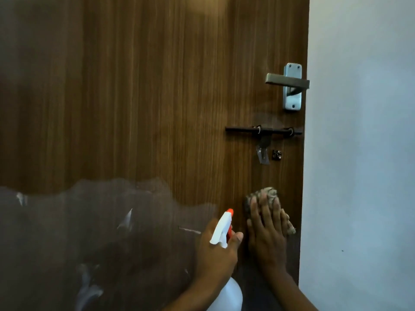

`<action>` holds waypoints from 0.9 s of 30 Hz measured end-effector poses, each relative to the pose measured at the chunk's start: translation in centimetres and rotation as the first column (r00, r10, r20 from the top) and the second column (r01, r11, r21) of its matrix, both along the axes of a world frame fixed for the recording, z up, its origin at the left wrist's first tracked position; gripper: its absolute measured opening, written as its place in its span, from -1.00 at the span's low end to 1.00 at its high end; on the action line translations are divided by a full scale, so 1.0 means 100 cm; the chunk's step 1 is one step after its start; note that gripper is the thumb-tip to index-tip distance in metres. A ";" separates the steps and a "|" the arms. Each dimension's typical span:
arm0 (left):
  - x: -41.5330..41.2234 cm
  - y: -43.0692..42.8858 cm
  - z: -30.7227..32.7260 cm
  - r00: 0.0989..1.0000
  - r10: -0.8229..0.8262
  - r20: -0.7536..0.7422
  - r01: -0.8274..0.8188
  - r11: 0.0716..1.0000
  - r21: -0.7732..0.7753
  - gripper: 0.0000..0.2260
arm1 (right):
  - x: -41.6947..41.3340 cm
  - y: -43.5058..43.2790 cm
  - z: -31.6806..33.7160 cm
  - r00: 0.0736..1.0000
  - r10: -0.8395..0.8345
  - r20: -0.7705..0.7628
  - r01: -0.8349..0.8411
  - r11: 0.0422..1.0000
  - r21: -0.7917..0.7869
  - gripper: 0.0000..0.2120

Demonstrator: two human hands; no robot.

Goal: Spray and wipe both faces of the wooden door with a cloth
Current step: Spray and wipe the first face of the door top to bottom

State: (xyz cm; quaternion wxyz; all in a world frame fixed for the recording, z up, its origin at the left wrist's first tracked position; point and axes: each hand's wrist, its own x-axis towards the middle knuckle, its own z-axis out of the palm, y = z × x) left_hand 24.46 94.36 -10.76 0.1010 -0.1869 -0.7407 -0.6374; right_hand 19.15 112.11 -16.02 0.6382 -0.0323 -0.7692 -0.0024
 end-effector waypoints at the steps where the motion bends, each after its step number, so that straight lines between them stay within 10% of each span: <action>1: 0.000 -0.002 -0.003 1.000 0.007 -0.011 -0.007 1.000 0.008 -0.53 | 0.004 0.010 -0.015 0.999 -0.015 0.041 0.009 0.992 0.125 -0.49; 3: -0.001 -0.010 -0.009 0.999 0.019 -0.028 -0.019 1.000 0.024 -0.56 | 0.013 0.029 -0.029 0.997 -0.039 0.060 0.028 0.984 0.176 -0.49; 8: -0.006 -0.044 -0.014 0.986 0.105 -0.132 -0.119 0.988 -0.100 -0.44 | 0.008 0.002 0.011 0.997 0.078 -0.025 -0.082 0.948 -0.308 -0.40; 14: -0.004 -0.088 -0.017 0.955 0.184 -0.232 -0.212 0.972 -0.103 -0.48 | -0.005 -0.038 0.009 0.989 0.135 0.055 -0.144 0.965 0.221 -0.43; 20: 0.003 -0.136 -0.040 0.956 0.239 -0.169 -0.243 0.970 -0.001 -0.73 | -0.019 -0.104 0.050 0.991 0.125 -0.057 -0.132 0.982 -0.137 -0.47; 27: 0.012 -0.178 -0.033 0.924 0.290 -0.249 -0.301 0.954 -0.005 -0.48 | -0.029 -0.138 -0.012 0.986 0.066 0.155 -0.150 0.766 0.625 -0.39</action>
